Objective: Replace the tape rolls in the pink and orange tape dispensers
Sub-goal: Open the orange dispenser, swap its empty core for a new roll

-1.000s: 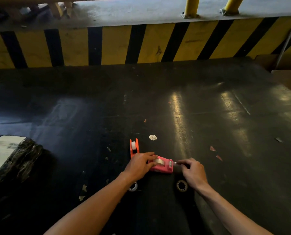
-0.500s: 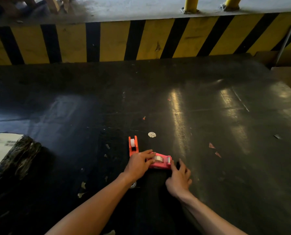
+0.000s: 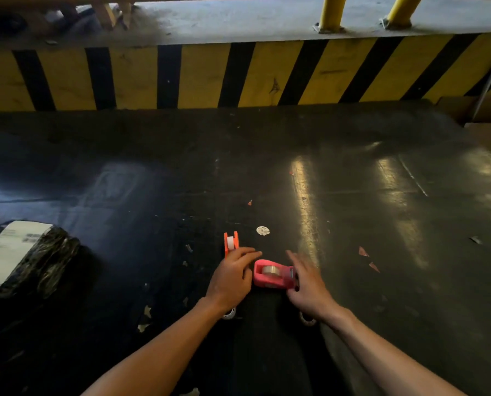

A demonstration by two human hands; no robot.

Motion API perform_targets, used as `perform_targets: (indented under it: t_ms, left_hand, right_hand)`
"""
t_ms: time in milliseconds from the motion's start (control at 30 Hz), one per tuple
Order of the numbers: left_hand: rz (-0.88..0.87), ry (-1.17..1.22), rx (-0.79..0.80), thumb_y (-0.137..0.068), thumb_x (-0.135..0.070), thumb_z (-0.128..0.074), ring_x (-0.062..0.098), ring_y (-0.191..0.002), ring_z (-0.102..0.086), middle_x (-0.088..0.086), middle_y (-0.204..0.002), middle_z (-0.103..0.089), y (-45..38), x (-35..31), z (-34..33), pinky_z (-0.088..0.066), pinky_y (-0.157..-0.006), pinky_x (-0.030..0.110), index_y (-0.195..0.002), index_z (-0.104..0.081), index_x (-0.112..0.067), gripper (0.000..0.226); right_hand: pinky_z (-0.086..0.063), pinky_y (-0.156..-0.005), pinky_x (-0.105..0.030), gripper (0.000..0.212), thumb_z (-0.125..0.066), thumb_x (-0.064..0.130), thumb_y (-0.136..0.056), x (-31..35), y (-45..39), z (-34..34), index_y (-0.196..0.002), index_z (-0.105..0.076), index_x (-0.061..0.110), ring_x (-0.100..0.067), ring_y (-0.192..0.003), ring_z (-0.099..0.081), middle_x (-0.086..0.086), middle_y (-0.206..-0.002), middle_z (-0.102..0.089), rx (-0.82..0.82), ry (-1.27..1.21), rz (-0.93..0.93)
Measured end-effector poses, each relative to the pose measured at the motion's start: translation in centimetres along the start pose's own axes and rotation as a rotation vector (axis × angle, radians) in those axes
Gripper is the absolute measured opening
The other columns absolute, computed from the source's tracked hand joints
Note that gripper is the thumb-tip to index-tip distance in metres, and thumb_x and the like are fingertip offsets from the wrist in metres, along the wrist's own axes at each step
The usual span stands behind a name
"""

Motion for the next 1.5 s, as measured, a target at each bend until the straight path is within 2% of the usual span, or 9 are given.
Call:
perform_targets:
  t_ms: [133, 333, 433, 600, 1000, 1100, 1200, 1333, 1500]
  left_hand:
    - [0.173, -0.076, -0.119, -0.092, -0.013, -0.064, 0.023, -0.131, -0.040, 0.007, -0.144, -0.039, 0.3, 2.6, 1.8, -0.041, -0.107, 0.032, -0.151, -0.037, -0.022, 0.065]
    - [0.438, 0.063, 0.115, -0.093, -0.028, -0.066, 0.023, -0.136, -0.042, 0.010, -0.150, -0.030, 0.2, 6.8, -0.5, -0.037, -0.113, 0.037, -0.159, 0.000, -0.025, 0.093]
    - [0.442, 0.050, 0.137, -0.093, -0.028, -0.066, 0.020, -0.129, -0.049, 0.009, -0.145, -0.038, -0.1, 7.3, -0.8, -0.042, -0.110, 0.035, -0.158, -0.003, -0.029, 0.091]
    - [0.443, 0.042, 0.168, -0.092, -0.032, -0.067, 0.020, -0.129, -0.049, 0.007, -0.144, -0.041, -0.3, 7.9, -1.1, -0.043, -0.111, 0.038, -0.158, -0.002, -0.032, 0.093]
    - [0.433, 0.079, 0.228, -0.092, -0.023, -0.065, 0.019, -0.128, -0.048, 0.006, -0.141, -0.042, -0.3, 7.8, -0.9, -0.044, -0.110, 0.039, -0.158, 0.000, -0.034, 0.093]
    - [0.458, 0.176, 0.225, -0.092, -0.011, -0.059, 0.019, -0.127, -0.049, 0.005, -0.143, -0.041, -0.3, 7.9, -0.6, -0.045, -0.109, 0.040, -0.158, -0.004, -0.033, 0.089]
    - [0.476, 0.230, 0.166, -0.092, -0.010, -0.056, 0.020, -0.127, -0.051, 0.005, -0.139, -0.048, -0.5, 7.8, -0.1, -0.044, -0.109, 0.039, -0.155, -0.026, -0.031, 0.073]
    - [0.501, 0.300, 0.163, -0.095, -0.014, -0.055, 0.015, -0.121, -0.056, 0.002, -0.131, -0.060, -0.6, 6.7, 0.0, -0.046, -0.105, 0.034, -0.145, -0.045, -0.030, 0.054]
    - [0.608, 0.461, 0.092, -0.095, -0.009, -0.053, 0.013, -0.113, -0.063, 0.001, -0.128, -0.065, 0.9, 6.7, -0.1, -0.053, -0.100, 0.034, -0.138, -0.053, -0.027, 0.046]
  right_hand:
    - [-0.030, -0.118, -0.046, 0.088, -0.066, 0.024, -0.084, 1.8, -0.9, -1.5, -0.156, -0.017, 0.033, -0.024, -0.145, -0.028, 0.000, -0.159, -0.031, 0.094, 0.374, 0.200]
    - [-0.047, -0.096, -0.040, 0.072, -0.062, 0.044, -0.088, 3.5, -3.7, -0.1, -0.150, -0.029, 0.029, -0.028, -0.117, -0.052, -0.008, -0.131, -0.051, -0.014, 0.450, 0.193]
    - [-0.052, -0.085, -0.041, 0.066, -0.055, 0.056, -0.091, 4.1, -5.4, 1.3, -0.148, -0.029, 0.035, -0.032, -0.113, -0.055, -0.011, -0.124, -0.052, -0.096, 0.336, 0.101]
    - [-0.056, -0.078, -0.043, 0.057, -0.058, 0.045, -0.093, 4.5, -7.4, 2.3, -0.143, -0.030, 0.041, -0.037, -0.110, -0.055, -0.015, -0.122, -0.048, -0.166, 0.259, 0.035]
    - [-0.046, -0.100, -0.047, 0.074, -0.064, 0.046, -0.088, 4.5, -7.5, 2.4, -0.150, -0.027, 0.030, -0.039, -0.128, -0.042, -0.018, -0.140, -0.040, -0.252, 0.226, -0.146]
    - [-0.042, -0.104, -0.044, 0.066, -0.062, 0.037, -0.091, 8.3, -6.0, 2.5, -0.149, -0.036, 0.022, -0.032, -0.131, -0.043, -0.013, -0.142, -0.045, -0.412, 0.268, 0.072]
    - [-0.041, -0.109, -0.035, 0.055, -0.054, 0.022, -0.097, 10.5, -5.4, -1.1, -0.150, -0.037, 0.017, -0.023, -0.135, -0.044, -0.008, -0.146, -0.046, -0.237, 0.040, 0.201]
    - [-0.035, -0.114, -0.035, 0.050, -0.045, 0.016, -0.102, 9.8, -5.6, -5.1, -0.151, -0.035, 0.016, -0.020, -0.138, -0.045, -0.004, -0.151, -0.048, 0.032, -0.380, -0.048]
    - [-0.050, -0.103, -0.041, 0.032, -0.050, 0.023, -0.101, 7.9, -5.0, -5.2, -0.133, -0.056, 0.019, -0.017, -0.115, -0.062, -0.006, -0.130, -0.064, -0.020, -0.647, -0.180]
Point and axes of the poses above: each hand's wrist, its own y-axis away from the middle knuckle, its own z-axis out of the back of the hand, x = y × z, the point moved 9 cm from there along -y, towards the middle knuckle
